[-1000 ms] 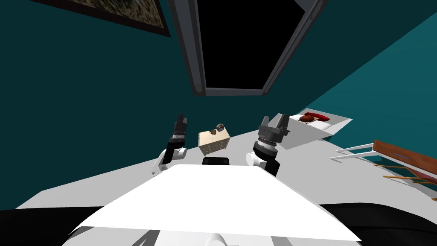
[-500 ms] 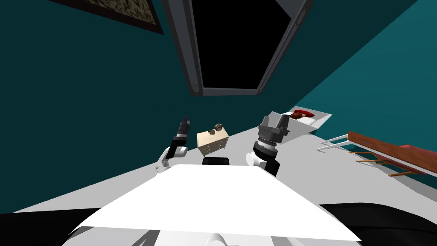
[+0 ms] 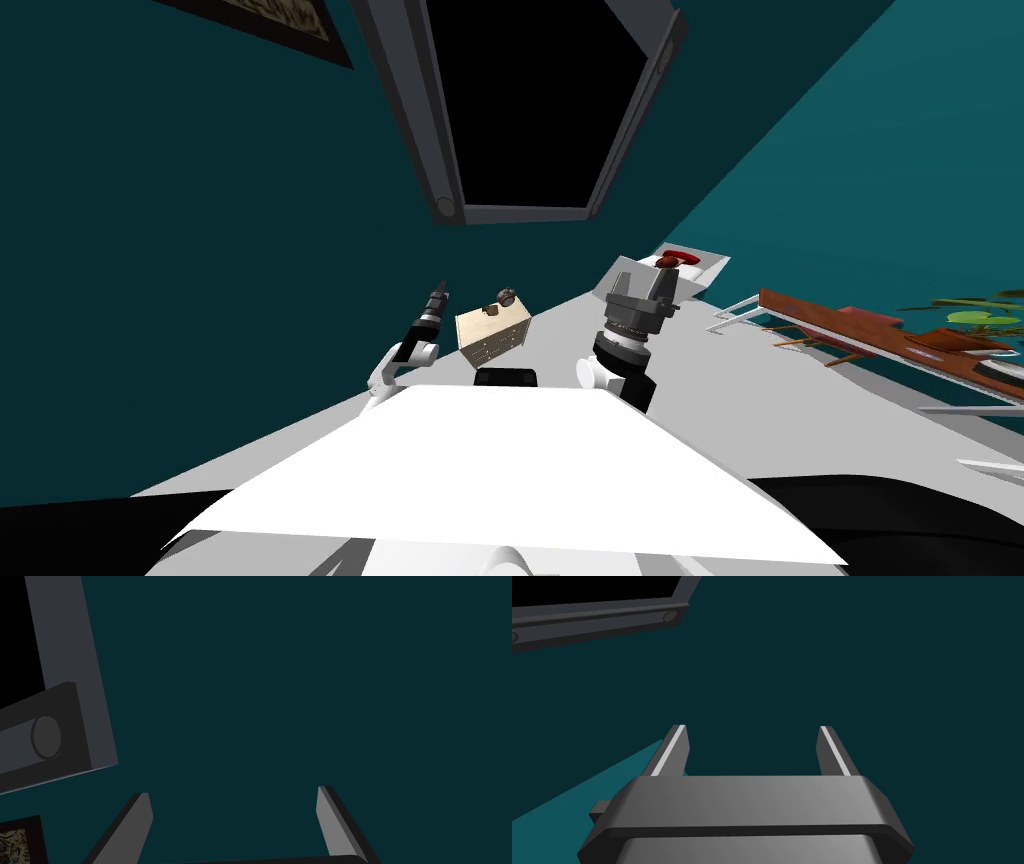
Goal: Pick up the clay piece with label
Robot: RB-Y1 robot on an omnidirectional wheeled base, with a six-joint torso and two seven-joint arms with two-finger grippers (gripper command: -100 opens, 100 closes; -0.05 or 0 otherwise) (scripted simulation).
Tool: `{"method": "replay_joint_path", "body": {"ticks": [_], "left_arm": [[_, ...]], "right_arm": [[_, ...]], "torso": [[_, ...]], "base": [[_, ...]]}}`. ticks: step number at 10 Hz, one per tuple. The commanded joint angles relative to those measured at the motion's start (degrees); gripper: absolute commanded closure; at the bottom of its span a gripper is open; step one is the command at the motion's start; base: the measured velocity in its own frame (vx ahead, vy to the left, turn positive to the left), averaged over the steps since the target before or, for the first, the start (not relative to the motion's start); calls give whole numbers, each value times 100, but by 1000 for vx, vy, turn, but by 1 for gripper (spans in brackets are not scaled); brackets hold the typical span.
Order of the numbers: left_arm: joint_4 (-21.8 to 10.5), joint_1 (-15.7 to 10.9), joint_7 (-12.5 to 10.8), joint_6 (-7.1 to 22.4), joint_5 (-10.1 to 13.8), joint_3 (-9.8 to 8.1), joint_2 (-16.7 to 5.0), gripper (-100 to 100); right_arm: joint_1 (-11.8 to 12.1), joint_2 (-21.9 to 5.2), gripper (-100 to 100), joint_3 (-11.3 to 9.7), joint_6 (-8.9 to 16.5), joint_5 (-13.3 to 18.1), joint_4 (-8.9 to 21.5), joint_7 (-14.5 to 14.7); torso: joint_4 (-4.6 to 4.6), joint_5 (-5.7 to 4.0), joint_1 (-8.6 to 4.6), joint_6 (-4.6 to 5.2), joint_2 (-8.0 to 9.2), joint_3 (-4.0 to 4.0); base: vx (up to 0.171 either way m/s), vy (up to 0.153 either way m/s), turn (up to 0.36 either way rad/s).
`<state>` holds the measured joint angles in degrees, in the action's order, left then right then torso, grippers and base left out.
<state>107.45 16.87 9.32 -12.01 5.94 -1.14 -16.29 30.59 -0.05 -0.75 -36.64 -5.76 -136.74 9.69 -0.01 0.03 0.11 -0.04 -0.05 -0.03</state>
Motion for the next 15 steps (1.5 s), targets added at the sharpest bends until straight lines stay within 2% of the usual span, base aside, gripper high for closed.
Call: {"method": "replay_joint_path", "body": {"ticks": [1,2,3,4,5,6,7,8,9,10,11,12,13,14,15], "left_arm": [[-286,-132,41,267,160,68,-120,-100],[-433,-132,41,267,160,68,-120,-100],[-605,-238,62,503,320,113,-255,-100],[-732,-238,62,543,320,113,-255,-100],[-1016,-344,83,691,484,160,-391,-100],[-1035,-344,83,827,484,160,-391,-100],[-1035,-344,83,827,484,160,-391,-100],[-1340,-449,106,1046,653,210,-527,-100],[-1340,-449,106,1115,653,210,-527,-100],[-1569,-552,129,1336,824,263,-663,-100],[-1646,-552,129,1407,824,263,-663,-100],[-1857,-652,153,1616,998,317,-798,-100],[-1950,-652,153,1701,998,317,-798,-100],[-2193,-751,178,1893,1172,372,-931,-100],[-2251,-751,178,1995,1172,372,-931,-100]], "right_arm": [[0,0,0,0,0,0,0,0],[-1,0,0,0,0,0,0,0],[0,0,0,0,0,0,0,0],[-1,0,0,0,0,0,0,0],[0,0,0,0,0,0,0,0],[0,0,0,0,0,0,0,0],[0,0,0,0,0,0,0,0],[1,0,0,0,0,0,0,0],[-1,0,0,0,0,0,0,0],[0,0,0,0,0,0,0,0],[0,0,0,0,0,0,0,0],[1,0,0,0,0,0,0,0],[0,0,0,0,0,0,0,0],[1,0,0,0,0,0,0,0],[0,0,0,0,0,0,0,0]], "torso": [[0,0,0,0,0,0],[0,0,-1,5,-2,-1],[-1,0,-1,-1,-1,-1],[-1,0,-1,4,-4,-2],[-1,0,-2,0,-3,-2],[-1,-1,-3,4,-5,-3],[-1,-1,-2,-1,-4,-3],[-1,-2,-6,-2,-3,-2],[-1,-2,-8,4,-5,-3],[-1,-2,-5,-2,-4,-2],[-1,-1,-4,3,-5,-3],[-1,-1,-3,-2,-5,-3],[-1,-1,-4,3,-6,-4],[-1,-1,-4,-3,-4,-3],[0,-1,-6,2,-2,-1]], "base": [[2,18,-248],[2,21,-119],[3,20,-205],[2,19,-140],[6,16,-225],[8,18,-149],[4,9,11],[7,3,-261],[6,15,-143],[8,17,-232],[6,18,-121],[9,11,-273],[2,14,-146],[-7,9,-252],[-12,15,-114]]}}
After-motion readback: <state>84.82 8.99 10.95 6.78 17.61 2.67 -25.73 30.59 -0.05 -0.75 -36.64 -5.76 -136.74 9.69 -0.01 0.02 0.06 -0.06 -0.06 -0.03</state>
